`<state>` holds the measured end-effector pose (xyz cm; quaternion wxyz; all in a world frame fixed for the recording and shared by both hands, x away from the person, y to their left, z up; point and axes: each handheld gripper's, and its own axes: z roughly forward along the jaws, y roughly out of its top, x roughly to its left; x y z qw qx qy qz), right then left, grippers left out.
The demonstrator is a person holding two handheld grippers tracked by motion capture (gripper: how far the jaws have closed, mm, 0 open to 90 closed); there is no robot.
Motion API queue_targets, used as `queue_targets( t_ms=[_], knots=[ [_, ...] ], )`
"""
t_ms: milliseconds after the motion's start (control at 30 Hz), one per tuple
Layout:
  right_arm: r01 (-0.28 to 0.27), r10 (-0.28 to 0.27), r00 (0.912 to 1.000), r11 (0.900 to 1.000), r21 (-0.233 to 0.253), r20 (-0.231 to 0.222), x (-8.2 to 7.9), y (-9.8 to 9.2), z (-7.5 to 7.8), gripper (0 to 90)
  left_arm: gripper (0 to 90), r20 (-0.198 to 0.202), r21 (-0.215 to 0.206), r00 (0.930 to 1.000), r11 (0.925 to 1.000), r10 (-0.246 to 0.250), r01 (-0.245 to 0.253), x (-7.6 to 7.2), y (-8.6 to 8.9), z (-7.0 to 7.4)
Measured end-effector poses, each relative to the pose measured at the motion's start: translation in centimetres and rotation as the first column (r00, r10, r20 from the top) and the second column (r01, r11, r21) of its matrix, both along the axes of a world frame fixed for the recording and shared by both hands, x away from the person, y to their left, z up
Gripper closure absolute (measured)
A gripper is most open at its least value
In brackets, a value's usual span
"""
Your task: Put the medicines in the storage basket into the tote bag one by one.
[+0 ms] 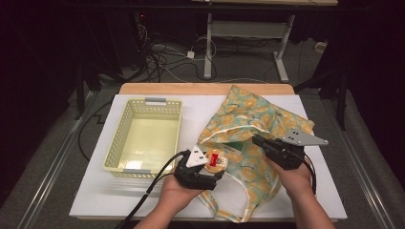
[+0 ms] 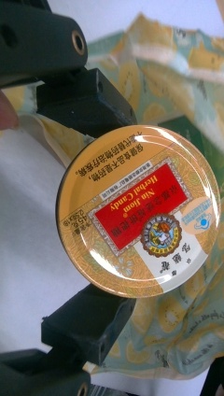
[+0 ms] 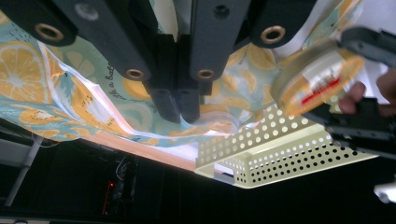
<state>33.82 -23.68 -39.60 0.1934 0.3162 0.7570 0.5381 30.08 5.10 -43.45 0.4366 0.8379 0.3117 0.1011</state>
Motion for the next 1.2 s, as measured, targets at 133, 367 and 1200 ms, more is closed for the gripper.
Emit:
queue_targets(
  t_ms=[133,367,1200],
  knots=[
    [0.001,-0.001,1.0000,1.000,0.003,0.004,0.0,0.0,0.1,90.0,19.6,-0.013,0.000,0.9999,1.0000,-0.005,0.005,0.4,-1.5,-0.4],
    [0.002,-0.002,1.0000,1.000,0.009,0.006,0.0,-0.1,0.2,90.0,19.6,-0.018,0.033,0.9991,0.9987,-0.038,0.038,1.3,-5.0,-1.1],
    [0.013,-0.013,0.9999,0.999,0.038,0.004,0.2,-1.1,0.3,90.0,19.5,-0.084,0.107,0.9906,0.9873,-0.108,0.117,6.3,-13.0,-3.7]
  ],
)
